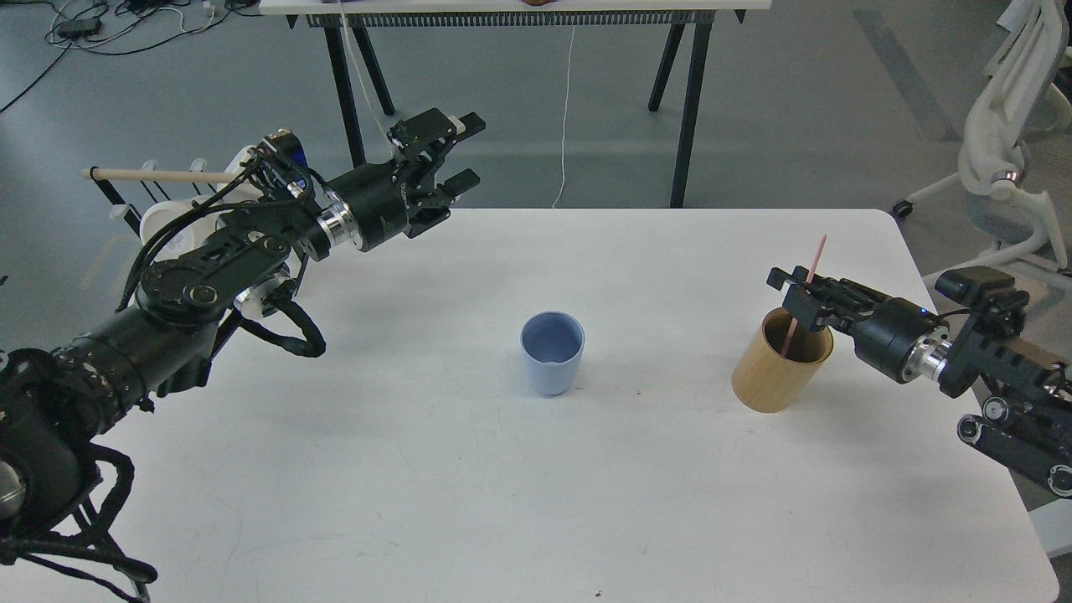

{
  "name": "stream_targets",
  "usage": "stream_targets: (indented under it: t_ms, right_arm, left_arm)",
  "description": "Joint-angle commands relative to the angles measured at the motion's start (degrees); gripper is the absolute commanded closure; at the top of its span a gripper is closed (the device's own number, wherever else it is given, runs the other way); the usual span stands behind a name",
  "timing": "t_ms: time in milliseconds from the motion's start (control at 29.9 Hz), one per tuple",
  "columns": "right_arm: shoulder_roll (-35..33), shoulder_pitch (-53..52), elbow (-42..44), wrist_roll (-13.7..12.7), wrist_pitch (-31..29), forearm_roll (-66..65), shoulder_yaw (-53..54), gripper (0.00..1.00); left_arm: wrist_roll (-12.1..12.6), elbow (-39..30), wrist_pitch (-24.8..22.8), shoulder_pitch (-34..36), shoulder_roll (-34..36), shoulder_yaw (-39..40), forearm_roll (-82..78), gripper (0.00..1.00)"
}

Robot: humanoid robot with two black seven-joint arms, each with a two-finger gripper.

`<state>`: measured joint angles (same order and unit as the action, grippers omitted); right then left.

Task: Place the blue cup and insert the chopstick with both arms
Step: 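Reach the right gripper to the pink straw in the tan cup and grasp it, then pull the pink straw up out of the tan cup with the right gripper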

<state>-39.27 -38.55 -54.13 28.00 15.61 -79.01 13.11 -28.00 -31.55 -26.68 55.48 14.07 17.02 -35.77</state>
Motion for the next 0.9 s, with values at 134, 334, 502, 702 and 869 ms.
stream_targets:
  t_ms: [134, 334, 502, 702, 869]
  right_arm:
    - [-1.1, 0.1, -0.4, 0.0, 0.1, 0.1, 0.1, 0.81]
    - [-1.9, -0.2, -0.9, 0.0, 0.0, 0.1, 0.2, 0.93]
    - [-5.3, -1.3, -3.9, 0.0, 0.0, 0.1, 0.8, 0.97]
    - [-12.1, -4.0, -11.2, 0.0, -0.3, 0.3, 5.0, 0.97]
    - [-16.2, -6.1, -16.6, 0.0, -0.8, 0.3, 8.9, 0.97]
  left_arm:
    - [0.0, 0.0, 0.2, 0.1, -0.2, 0.0, 0.0, 0.13]
    - [0.0, 0.0, 0.2, 0.1, 0.1, 0.0, 0.1, 0.13]
    - [0.0, 0.0, 0.2, 0.1, 0.1, 0.0, 0.2, 0.13]
    - [0.0, 0.0, 0.3, 0.1, -0.4, 0.0, 0.2, 0.13]
    - [0.0, 0.2, 0.4, 0.0, -0.4, 0.0, 0.2, 0.13]
